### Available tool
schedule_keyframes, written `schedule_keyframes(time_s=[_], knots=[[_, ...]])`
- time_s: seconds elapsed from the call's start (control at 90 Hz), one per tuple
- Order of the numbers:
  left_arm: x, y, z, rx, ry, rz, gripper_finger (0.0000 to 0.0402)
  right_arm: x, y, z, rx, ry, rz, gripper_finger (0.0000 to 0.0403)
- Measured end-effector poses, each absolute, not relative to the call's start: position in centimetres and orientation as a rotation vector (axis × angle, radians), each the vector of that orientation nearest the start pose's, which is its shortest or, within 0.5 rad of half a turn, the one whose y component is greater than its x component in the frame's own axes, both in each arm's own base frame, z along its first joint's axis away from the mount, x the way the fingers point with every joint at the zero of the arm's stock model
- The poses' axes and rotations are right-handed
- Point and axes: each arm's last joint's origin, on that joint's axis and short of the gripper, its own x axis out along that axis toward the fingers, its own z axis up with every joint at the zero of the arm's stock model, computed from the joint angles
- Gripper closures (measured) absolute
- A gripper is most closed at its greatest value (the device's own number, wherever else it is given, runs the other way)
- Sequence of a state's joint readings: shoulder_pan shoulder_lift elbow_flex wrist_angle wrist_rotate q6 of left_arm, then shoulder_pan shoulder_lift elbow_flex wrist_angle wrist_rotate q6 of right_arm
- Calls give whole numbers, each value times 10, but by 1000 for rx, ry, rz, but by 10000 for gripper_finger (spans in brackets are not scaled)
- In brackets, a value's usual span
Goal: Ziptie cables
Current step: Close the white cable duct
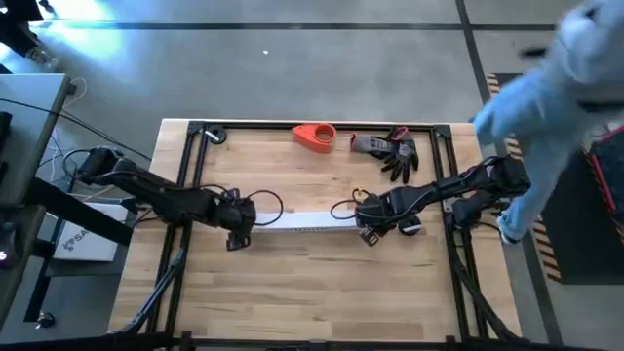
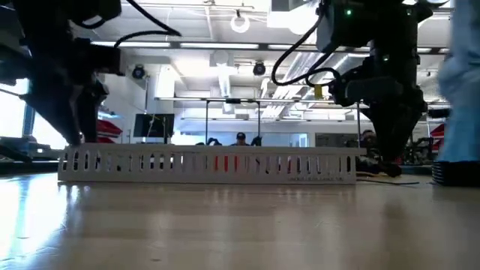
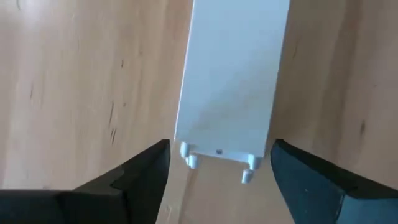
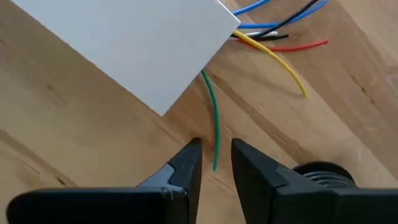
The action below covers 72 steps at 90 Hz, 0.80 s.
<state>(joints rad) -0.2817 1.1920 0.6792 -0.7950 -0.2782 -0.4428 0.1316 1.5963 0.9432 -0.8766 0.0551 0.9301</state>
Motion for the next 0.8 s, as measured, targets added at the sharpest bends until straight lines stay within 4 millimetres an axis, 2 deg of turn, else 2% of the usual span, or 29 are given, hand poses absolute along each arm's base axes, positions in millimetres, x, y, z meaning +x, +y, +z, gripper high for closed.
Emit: schedule_keyframes(time_s=[0.189, 0.289, 0.478, 0.656, 0.8], knots=[[167, -39, 210, -74, 1105, 331, 145, 259, 32, 170, 544, 1426, -615, 332], [156, -35, 212, -122, 1041, 338, 145, 258, 32, 169, 527, 1440, -610, 332], [143, -33, 191, -208, 1029, 338, 145, 257, 32, 169, 514, 1463, -575, 332], [144, -34, 172, -252, 1033, 309, 145, 257, 33, 169, 493, 1476, -541, 332], [147, -35, 166, -252, 1041, 314, 144, 256, 32, 169, 472, 1484, -543, 332]])
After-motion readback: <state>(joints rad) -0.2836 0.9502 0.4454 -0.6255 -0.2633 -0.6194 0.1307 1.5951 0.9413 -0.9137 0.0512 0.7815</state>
